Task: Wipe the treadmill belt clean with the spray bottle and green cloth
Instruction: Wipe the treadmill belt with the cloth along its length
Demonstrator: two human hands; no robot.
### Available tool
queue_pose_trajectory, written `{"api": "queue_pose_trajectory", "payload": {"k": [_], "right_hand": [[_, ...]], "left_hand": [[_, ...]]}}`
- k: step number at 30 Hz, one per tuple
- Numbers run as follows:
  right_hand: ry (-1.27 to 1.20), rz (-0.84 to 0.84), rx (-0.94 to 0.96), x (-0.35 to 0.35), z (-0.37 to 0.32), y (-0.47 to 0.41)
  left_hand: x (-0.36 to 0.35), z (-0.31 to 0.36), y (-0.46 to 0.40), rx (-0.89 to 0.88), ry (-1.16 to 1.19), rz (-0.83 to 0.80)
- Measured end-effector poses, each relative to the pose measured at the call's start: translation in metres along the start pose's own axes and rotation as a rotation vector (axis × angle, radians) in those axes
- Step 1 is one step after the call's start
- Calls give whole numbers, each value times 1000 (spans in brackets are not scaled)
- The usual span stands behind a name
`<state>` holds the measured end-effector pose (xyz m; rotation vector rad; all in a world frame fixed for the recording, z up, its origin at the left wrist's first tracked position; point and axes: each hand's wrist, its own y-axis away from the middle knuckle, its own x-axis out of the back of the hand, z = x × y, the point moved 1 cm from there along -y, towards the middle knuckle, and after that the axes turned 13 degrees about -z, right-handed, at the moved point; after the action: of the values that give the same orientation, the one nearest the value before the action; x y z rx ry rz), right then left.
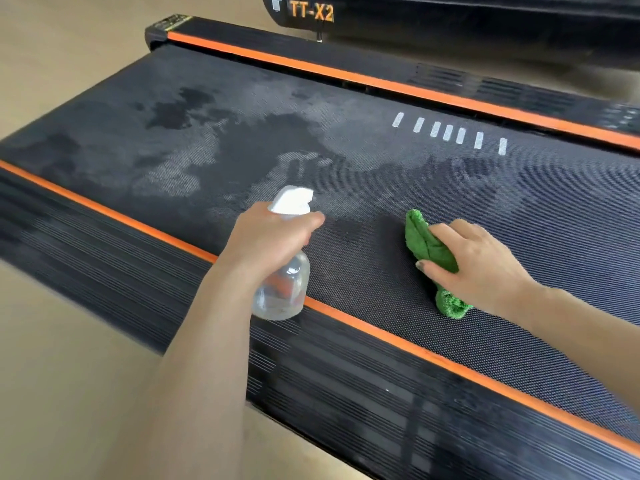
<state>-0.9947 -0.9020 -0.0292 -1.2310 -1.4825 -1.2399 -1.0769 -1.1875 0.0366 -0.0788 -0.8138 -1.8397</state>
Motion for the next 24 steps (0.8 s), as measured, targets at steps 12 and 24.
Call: {"api": "queue_pose_trajectory", "payload": {"k": [12,24], "right_hand": [[-69,89,-193,-4,-66,-146],[159,10,612,-26,-94,-45]], "left_hand": [[11,-4,2,33,-1,39],[16,-6,-2,21,50,71]]}}
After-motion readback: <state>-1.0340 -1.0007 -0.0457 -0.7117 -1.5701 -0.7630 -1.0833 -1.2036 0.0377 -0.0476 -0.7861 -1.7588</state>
